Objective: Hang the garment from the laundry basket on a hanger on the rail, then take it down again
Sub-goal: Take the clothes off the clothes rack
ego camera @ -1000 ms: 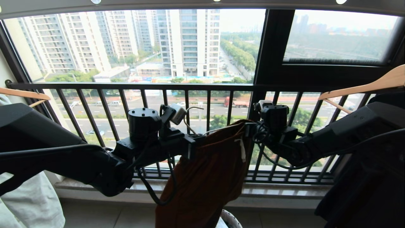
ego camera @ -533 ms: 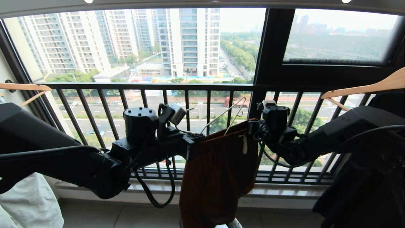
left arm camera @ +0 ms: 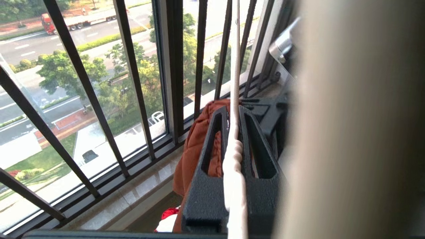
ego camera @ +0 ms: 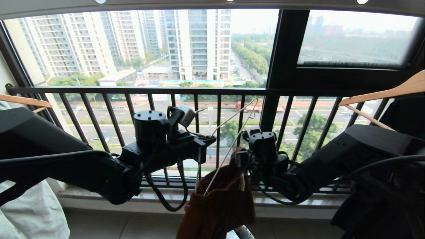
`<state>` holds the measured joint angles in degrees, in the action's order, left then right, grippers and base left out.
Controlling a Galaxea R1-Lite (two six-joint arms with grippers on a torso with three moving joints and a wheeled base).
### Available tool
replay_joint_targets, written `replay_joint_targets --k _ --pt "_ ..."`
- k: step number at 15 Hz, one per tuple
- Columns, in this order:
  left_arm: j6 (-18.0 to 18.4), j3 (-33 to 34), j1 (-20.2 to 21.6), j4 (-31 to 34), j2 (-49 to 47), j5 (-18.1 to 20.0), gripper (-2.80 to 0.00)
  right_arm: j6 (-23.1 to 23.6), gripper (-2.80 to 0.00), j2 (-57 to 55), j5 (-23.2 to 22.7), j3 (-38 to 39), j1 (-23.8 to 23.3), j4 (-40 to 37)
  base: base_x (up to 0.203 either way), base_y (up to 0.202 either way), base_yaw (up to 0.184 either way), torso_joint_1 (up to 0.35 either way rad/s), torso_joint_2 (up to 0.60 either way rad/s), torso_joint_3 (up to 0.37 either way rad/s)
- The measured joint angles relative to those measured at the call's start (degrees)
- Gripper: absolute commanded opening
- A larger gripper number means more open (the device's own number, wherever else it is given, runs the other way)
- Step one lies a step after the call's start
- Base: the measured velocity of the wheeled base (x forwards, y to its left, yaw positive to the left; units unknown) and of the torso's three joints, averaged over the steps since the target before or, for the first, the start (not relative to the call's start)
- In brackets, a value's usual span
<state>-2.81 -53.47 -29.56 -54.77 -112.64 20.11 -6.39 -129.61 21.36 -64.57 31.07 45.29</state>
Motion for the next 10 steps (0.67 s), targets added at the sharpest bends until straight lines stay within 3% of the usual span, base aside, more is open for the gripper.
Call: replay_joint_targets --k 4,10 --pt "-0.46 -2.68 -0.06 -4.63 -3.05 -6.76 -2.8 0.25 -2.8 2.05 0.02 3.59 4.57 0.07 0.0 0.0 0.0 0.0 0.0 0.0" --pt "-0.49 -3.81 0.31 -2.4 -3.15 -7.54 -2.8 1.18 -2.8 -0.84 -0.36 3.04 4.92 0.1 0.0 0.0 0.0 0.0 0.0 0.0"
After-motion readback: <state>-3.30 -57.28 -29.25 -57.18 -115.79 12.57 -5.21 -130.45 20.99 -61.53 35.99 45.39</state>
